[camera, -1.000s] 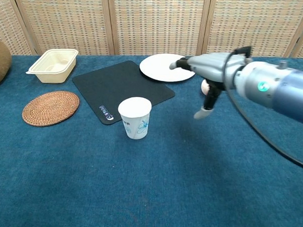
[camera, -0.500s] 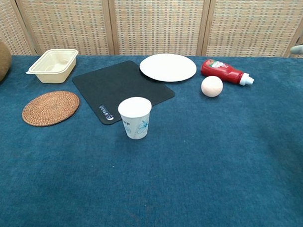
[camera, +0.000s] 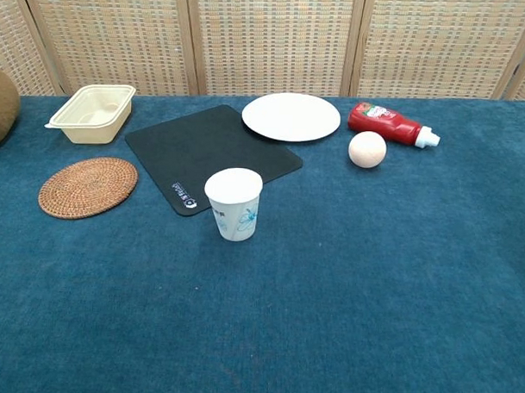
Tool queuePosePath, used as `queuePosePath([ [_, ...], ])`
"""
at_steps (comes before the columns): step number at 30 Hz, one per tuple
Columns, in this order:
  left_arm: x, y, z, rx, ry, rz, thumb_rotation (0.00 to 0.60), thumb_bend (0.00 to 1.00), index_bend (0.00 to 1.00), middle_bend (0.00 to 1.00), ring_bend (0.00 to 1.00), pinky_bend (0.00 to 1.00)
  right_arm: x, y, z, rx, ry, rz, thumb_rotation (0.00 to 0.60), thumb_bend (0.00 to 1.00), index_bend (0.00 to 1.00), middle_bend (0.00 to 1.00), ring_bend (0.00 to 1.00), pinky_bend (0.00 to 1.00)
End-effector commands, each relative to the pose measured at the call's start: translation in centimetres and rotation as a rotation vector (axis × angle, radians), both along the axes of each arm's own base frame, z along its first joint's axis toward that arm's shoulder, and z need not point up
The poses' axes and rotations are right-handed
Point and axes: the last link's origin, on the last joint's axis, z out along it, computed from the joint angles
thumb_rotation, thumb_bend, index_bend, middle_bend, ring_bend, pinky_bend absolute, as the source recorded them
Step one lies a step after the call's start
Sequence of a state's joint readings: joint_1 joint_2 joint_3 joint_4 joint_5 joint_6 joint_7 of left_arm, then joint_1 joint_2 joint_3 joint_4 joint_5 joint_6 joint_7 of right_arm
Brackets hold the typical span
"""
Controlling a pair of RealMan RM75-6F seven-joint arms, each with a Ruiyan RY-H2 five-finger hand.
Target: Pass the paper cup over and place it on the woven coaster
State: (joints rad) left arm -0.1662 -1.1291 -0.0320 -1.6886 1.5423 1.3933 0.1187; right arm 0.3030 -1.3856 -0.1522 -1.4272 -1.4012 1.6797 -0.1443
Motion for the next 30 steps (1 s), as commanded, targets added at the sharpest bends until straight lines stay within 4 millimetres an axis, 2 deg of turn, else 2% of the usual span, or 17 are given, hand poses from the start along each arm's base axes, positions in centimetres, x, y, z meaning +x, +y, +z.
queuePosePath([
  [1, 1.9, 2.6, -0.3, -0.036, 0.024, -0.05, 0.6, 0.19, 0.0, 0.0, 0.0, 0.0, 0.1, 0.2, 0.0, -0.006, -0.009, 0.015, 0.6, 0.05, 0.0, 0.0, 0.0, 0.0],
  [5, 4.9, 5.1, 0.1, -0.103, 0.048, -0.106, 0.6, 0.19, 0.0, 0.0, 0.0, 0.0, 0.0, 0.3, 0.1, 0.001, -0.031, 0.01, 0.6, 0.05, 0.0, 0.0, 0.0, 0.0],
  [12, 9.2, 7.9, -0.3, -0.201, 0.1, -0.167, 0.6, 0.19, 0.0, 0.0, 0.0, 0.0, 0.0, 0.4, 0.6, -0.007, -0.064, 0.012, 0.6, 0.05, 0.0, 0.0, 0.0, 0.0],
  [22, 13.1, 11.3, -3.1, -0.349, 0.249, -0.178, 0.6, 0.19, 0.0, 0.0, 0.0, 0.0, -0.7, 0.2, 1.6, -0.022, -0.117, -0.01, 0.6, 0.05, 0.0, 0.0, 0.0, 0.0],
  [30, 16.8, 13.2, -6.6, -0.377, 0.298, -0.187, 0.6, 0.19, 0.0, 0.0, 0.0, 0.0, -1.1, 0.1, 2.3, -0.035, -0.154, -0.014, 0.6, 0.05, 0.0, 0.0, 0.0, 0.0],
])
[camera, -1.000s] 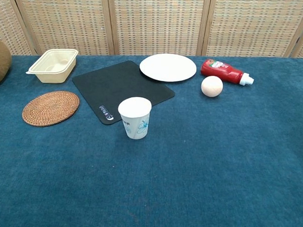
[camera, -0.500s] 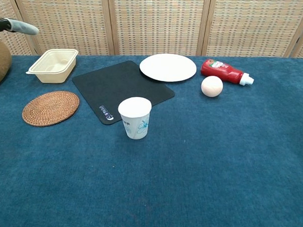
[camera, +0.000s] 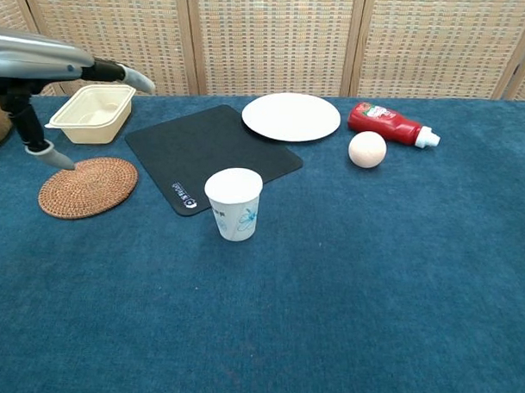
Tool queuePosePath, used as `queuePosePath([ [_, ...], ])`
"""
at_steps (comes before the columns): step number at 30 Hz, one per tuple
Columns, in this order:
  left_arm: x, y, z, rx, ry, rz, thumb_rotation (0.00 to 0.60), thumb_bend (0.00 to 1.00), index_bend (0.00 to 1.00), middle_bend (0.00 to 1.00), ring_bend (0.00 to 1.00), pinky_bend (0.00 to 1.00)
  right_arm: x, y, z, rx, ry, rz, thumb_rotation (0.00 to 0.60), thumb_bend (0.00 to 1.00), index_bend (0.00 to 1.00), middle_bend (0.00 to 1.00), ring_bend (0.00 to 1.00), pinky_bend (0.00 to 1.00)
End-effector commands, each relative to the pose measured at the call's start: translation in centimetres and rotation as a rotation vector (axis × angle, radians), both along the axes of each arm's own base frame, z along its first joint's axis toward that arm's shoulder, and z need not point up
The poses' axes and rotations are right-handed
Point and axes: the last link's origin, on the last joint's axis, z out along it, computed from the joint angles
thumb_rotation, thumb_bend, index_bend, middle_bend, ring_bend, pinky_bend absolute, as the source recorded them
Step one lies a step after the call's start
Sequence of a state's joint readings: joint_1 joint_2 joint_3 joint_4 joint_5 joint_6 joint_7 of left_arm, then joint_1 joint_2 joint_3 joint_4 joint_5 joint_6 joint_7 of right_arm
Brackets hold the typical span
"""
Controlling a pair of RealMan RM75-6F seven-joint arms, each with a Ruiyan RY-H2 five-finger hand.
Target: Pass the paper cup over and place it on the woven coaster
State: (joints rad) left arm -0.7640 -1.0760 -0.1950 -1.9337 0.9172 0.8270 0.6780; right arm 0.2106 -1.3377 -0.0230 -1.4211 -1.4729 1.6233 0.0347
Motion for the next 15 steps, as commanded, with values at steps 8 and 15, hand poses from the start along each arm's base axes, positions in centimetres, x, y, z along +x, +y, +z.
queuePosePath([
  [8, 4.8, 1.1, -4.8, -0.045, 0.059, -0.028, 0.6, 0.2, 0.0, 0.0, 0.0, 0.0, -0.8, -0.2, 0.5, 0.001, -0.042, -0.015, 0.6, 0.05, 0.0, 0.0, 0.0, 0.0],
  [15, 6.7, 1.2, -6.7, -0.053, 0.096, -0.043, 0.6, 0.2, 0.0, 0.0, 0.0, 0.0, -1.1, -0.3, 0.8, -0.005, -0.072, -0.019, 0.6, 0.05, 0.0, 0.0, 0.0, 0.0],
])
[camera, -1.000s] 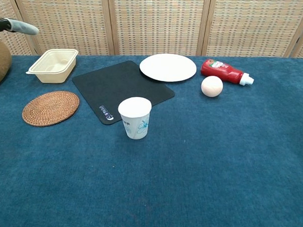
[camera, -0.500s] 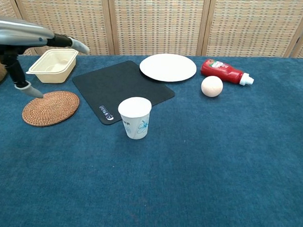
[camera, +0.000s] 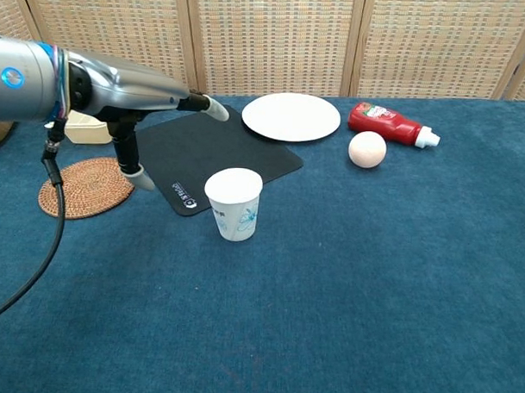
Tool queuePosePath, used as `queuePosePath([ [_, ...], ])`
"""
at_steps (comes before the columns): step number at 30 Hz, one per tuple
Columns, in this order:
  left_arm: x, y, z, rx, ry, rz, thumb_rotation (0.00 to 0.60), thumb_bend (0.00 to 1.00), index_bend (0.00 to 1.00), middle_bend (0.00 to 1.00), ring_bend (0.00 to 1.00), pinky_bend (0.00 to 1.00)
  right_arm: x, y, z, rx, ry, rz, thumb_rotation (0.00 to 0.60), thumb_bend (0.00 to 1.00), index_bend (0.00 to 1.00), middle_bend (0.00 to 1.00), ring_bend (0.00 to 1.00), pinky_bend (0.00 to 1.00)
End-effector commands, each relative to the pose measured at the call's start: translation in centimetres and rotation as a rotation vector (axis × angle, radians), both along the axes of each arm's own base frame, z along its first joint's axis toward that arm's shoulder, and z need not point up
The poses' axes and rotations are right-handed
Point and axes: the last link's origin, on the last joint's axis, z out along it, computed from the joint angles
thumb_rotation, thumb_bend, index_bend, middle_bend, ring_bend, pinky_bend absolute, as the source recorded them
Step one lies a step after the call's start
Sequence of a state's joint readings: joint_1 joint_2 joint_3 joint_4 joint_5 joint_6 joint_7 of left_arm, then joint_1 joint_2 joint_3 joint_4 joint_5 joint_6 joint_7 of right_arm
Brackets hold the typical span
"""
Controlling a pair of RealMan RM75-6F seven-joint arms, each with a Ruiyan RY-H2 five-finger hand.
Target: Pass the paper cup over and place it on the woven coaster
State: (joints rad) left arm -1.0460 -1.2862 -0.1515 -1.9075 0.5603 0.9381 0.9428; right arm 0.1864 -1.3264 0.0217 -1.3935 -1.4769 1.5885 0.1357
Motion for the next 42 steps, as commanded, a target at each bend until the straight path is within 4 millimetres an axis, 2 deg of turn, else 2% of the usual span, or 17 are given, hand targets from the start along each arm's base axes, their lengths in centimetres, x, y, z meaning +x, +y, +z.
queuePosePath([
  [1, 0.6, 0.1, -0.8, -0.002, 0.023, -0.006, 0.6, 0.2, 0.0, 0.0, 0.0, 0.0, -0.2, 0.0, 0.1, 0.0, -0.008, -0.004, 0.6, 0.05, 0.0, 0.0, 0.0, 0.0],
  [18, 3.0, 0.9, -6.1, -0.044, 0.121, 0.025, 0.6, 0.2, 0.0, 0.0, 0.0, 0.0, -1.2, -0.2, 0.7, 0.007, -0.064, -0.031, 0.6, 0.05, 0.0, 0.0, 0.0, 0.0],
  [23, 3.4, 0.8, -7.2, -0.053, 0.147, 0.018, 0.6, 0.24, 0.0, 0.0, 0.0, 0.0, -1.4, -0.3, 0.8, 0.008, -0.076, -0.027, 0.6, 0.05, 0.0, 0.0, 0.0, 0.0],
  [27, 3.8, 0.9, -7.8, -0.057, 0.153, 0.019, 0.6, 0.24, 0.07, 0.0, 0.0, 0.0, -1.4, -0.3, 0.9, 0.004, -0.087, -0.021, 0.6, 0.05, 0.0, 0.0, 0.0, 0.0],
  [34, 4.0, 0.7, -8.8, -0.066, 0.163, 0.014, 0.6, 0.27, 0.3, 0.0, 0.0, 0.0, -1.6, -0.3, 1.1, 0.001, -0.098, -0.024, 0.6, 0.05, 0.0, 0.0, 0.0, 0.0],
  [42, 4.1, 0.6, -8.9, -0.06, 0.142, 0.018, 0.6, 0.36, 0.35, 0.0, 0.0, 0.0, -1.6, -0.3, 1.1, 0.005, -0.098, -0.021, 0.6, 0.05, 0.0, 0.0, 0.0, 0.0],
])
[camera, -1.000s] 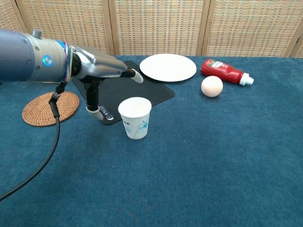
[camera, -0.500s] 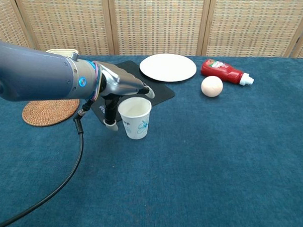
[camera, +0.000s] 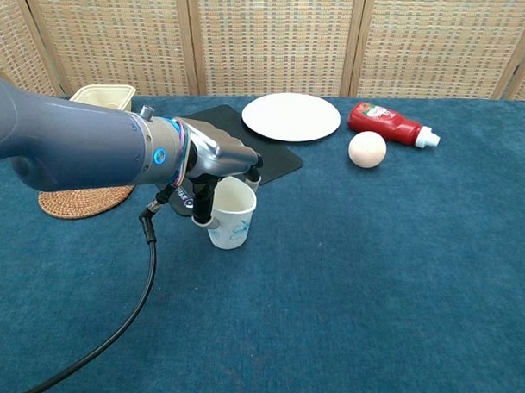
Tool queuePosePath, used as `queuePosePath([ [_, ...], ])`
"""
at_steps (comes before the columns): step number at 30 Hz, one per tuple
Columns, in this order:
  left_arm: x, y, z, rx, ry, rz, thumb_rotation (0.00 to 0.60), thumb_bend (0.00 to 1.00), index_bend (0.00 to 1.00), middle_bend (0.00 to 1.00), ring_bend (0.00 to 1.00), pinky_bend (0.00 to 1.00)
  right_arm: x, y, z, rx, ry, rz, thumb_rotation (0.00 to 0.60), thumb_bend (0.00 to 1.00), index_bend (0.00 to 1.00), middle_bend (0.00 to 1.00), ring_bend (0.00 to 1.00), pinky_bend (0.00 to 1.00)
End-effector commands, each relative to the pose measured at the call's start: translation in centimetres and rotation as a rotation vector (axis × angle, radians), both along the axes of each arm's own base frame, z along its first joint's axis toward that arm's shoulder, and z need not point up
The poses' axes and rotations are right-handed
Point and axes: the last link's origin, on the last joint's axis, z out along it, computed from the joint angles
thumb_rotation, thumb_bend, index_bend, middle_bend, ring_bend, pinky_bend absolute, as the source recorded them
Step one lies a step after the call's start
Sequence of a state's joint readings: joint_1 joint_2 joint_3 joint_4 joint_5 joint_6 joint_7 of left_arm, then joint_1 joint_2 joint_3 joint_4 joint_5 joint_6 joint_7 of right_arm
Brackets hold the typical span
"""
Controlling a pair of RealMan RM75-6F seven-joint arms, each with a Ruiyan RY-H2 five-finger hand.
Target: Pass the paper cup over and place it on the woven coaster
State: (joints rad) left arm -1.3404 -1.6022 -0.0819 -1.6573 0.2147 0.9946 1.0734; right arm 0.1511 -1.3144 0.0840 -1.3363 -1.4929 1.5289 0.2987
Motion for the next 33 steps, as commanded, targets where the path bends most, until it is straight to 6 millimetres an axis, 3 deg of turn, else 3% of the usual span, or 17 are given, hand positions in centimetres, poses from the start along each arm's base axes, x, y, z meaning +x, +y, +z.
queuePosePath([
  [1, 0.0, 0.0, 0.1, 0.004, -0.012, 0.002, 0.6, 0.37, 0.36, 0.0, 0.0, 0.0, 0.0, 0.0, 0.0, 0.0, -0.001, 0.001, 0.6, 0.05, 0.0, 0.0, 0.0, 0.0],
  [9, -0.4, 0.1, 1.5, 0.029, -0.054, 0.007, 0.6, 0.38, 0.36, 0.0, 0.0, 0.0, 0.1, 0.0, 0.0, 0.001, -0.007, 0.004, 0.6, 0.05, 0.0, 0.0, 0.0, 0.0],
  [14, -1.8, 0.6, 4.8, 0.094, -0.083, 0.004, 0.6, 0.38, 0.36, 0.0, 0.0, 0.0, 0.1, 0.1, 0.0, 0.005, -0.006, 0.003, 0.6, 0.05, 0.0, 0.0, 0.0, 0.0],
  [15, -2.4, 0.8, 5.7, 0.115, -0.098, 0.012, 0.6, 0.38, 0.36, 0.0, 0.0, 0.0, 0.2, 0.2, 0.0, 0.004, -0.008, 0.003, 0.6, 0.05, 0.0, 0.0, 0.0, 0.0],
  [16, -4.5, 1.6, 7.8, 0.182, -0.09, 0.057, 0.6, 0.38, 0.36, 0.0, 0.0, 0.0, 0.2, 0.3, 0.0, 0.003, -0.005, 0.005, 0.6, 0.05, 0.0, 0.0, 0.0, 0.0],
  [18, -6.2, 1.6, 9.5, 0.197, -0.089, 0.064, 0.6, 0.39, 0.36, 0.0, 0.0, 0.0, 0.4, 0.4, 0.0, 0.003, 0.002, 0.006, 0.6, 0.05, 0.0, 0.0, 0.0, 0.0],
  [26, -12.1, 2.6, 13.5, 0.271, -0.089, 0.157, 0.6, 0.41, 0.32, 0.0, 0.0, 0.0, 1.1, 0.5, -0.2, 0.002, 0.018, 0.019, 0.6, 0.05, 0.0, 0.0, 0.0, 0.0],
  [33, -16.5, 3.3, 15.0, 0.295, -0.113, 0.269, 0.6, 0.41, 0.32, 0.0, 0.0, 0.0, 1.5, 0.6, -0.5, 0.013, 0.031, 0.026, 0.6, 0.05, 0.0, 0.0, 0.0, 0.0],
])
